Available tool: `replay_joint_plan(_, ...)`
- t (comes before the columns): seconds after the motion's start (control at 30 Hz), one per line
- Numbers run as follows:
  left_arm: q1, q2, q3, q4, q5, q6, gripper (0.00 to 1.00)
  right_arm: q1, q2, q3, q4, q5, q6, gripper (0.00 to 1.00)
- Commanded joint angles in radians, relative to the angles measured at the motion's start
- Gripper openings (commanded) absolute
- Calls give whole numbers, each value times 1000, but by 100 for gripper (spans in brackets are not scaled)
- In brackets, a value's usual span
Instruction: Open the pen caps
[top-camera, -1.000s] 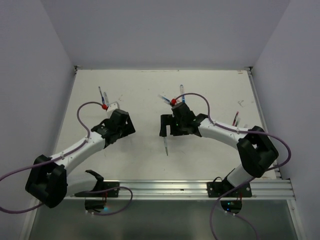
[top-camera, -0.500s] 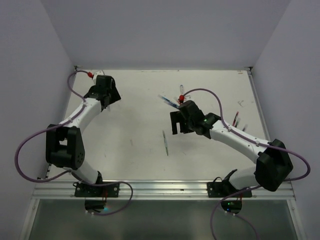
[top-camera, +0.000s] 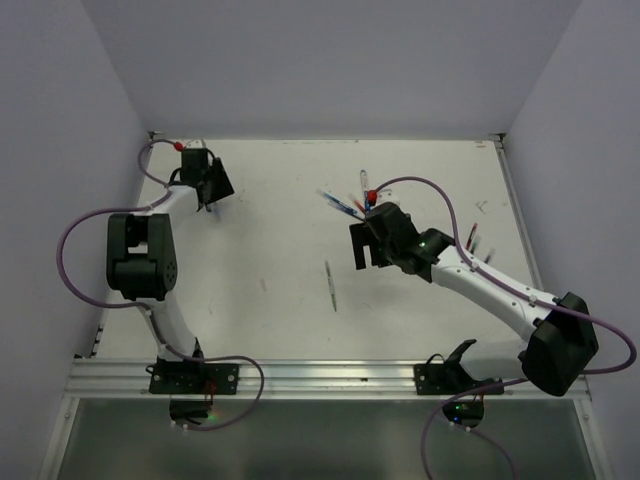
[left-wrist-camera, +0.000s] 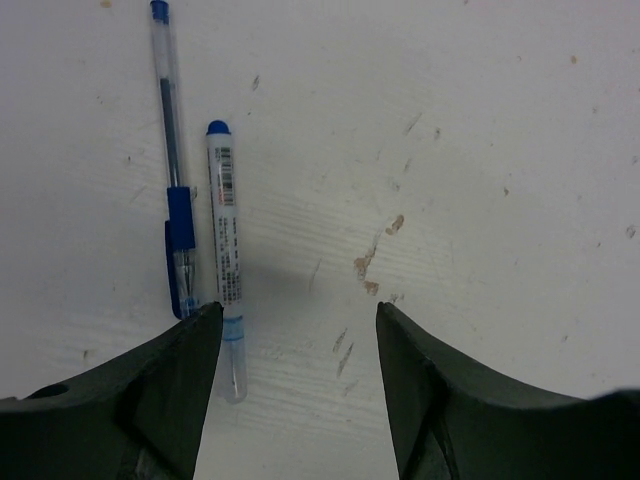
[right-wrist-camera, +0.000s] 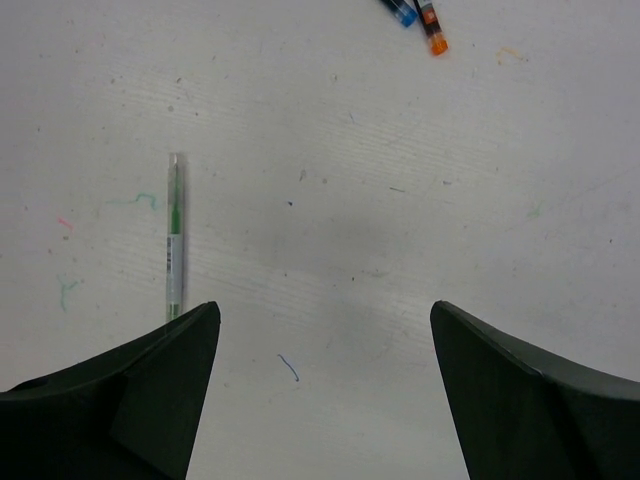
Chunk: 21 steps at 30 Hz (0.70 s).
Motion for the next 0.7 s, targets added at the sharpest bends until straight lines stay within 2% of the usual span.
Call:
replay_joint_plan(0.0, 1, 24, 72, 96, 32, 59, 66, 1, -8, -13, 45, -44, -16, 90)
replay_joint_plan(0.37, 1, 96, 162, 19, -35, 61, 65, 0, -17, -6, 51, -70, -21, 87)
replay_joint_plan(0.67, 25, 145, 177, -16, -88, 78, 63, 0, -41, -12, 46, -81, -24, 84)
